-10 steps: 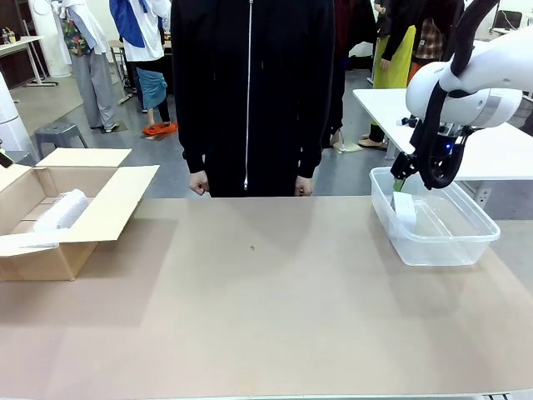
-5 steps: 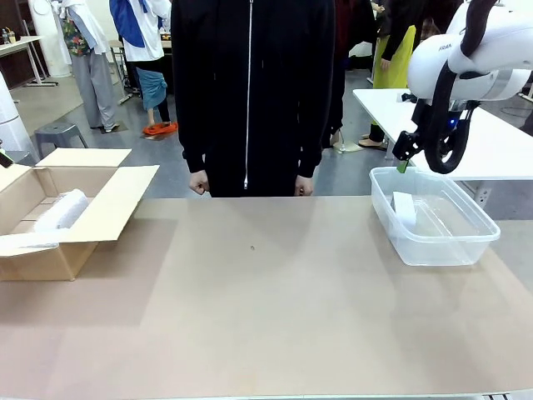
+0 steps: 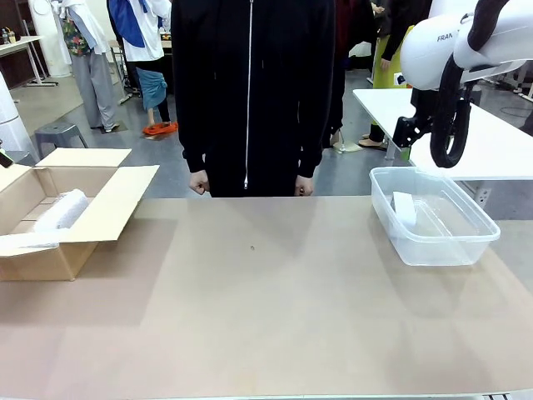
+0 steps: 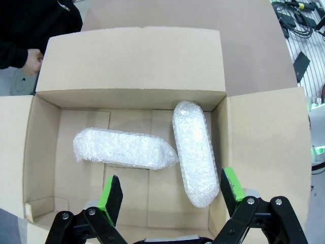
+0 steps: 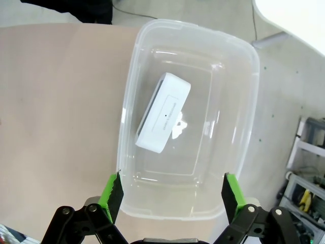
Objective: Separate and place wrapped and unwrapped clocks.
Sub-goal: If the picked Digital clock is wrapped, place it in the Package Box ; if not, place it in the Organizing box.
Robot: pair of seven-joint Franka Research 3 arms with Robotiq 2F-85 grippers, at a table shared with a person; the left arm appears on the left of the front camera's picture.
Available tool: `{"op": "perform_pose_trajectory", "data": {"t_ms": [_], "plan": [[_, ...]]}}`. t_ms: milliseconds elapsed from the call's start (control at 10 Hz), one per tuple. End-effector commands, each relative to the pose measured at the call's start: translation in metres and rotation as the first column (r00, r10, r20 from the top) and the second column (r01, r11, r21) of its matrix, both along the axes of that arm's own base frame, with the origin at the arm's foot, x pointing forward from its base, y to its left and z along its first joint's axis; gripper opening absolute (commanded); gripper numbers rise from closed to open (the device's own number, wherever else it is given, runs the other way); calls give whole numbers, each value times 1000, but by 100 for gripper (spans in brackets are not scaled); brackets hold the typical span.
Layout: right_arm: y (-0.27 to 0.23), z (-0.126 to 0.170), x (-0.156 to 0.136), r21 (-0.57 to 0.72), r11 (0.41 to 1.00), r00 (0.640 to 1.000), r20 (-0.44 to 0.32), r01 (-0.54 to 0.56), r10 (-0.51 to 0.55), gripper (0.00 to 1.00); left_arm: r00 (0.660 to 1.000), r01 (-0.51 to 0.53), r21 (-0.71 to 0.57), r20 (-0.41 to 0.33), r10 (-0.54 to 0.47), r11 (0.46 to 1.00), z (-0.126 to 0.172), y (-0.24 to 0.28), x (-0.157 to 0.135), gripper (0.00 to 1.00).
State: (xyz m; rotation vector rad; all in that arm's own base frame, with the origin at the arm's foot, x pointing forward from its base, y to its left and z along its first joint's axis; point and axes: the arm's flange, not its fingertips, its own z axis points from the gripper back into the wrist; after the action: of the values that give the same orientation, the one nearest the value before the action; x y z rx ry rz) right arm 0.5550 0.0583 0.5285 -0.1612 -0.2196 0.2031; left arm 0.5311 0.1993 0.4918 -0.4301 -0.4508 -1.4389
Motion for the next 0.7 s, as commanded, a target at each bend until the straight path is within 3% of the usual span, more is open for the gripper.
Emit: {"op": "perform_pose_trajectory", "data": {"t_ms": [0,600], "plan": [[4,-3,-11,-30,999,999,20,26,-26,100,1000,3,10,-2,-3,1000,1,0,-1,100],[4,5,-4,-5,1000,1000,9,-1,1,100,1000,3,10,-2,-3,1000,1,0,-1,100]]}}
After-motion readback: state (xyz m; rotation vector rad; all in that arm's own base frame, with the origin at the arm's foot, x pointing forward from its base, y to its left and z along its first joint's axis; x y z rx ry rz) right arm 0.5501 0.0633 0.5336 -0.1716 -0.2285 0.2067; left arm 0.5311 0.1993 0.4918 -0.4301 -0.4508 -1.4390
